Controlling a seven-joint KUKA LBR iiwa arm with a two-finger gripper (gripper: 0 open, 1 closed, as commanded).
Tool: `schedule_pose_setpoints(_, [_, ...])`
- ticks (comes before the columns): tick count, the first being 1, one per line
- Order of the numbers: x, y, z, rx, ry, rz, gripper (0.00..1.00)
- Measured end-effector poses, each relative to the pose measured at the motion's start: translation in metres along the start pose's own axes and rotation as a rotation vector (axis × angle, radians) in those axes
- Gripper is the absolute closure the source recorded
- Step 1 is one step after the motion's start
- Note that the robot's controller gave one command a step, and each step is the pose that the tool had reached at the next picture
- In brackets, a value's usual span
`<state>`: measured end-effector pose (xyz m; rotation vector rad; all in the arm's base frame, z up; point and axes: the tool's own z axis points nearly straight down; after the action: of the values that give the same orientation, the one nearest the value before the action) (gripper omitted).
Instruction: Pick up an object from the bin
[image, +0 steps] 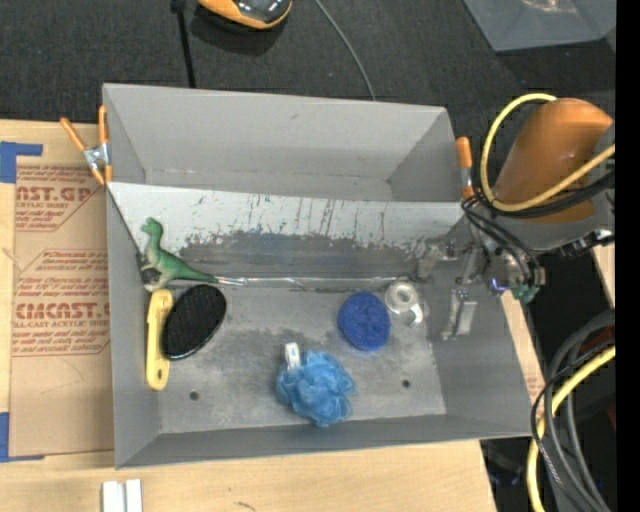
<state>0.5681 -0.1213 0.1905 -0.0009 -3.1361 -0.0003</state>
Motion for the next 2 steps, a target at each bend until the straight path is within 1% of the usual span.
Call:
schedule_pose_setpoints(1, [-0.0006,0.0003,-0.0030,0.000,-0.004,-0.001,0.00])
schedule_pose_setpoints(2, [0.0015,0.0065,0.0032,0.002,-0.009,-0.087,0.00])
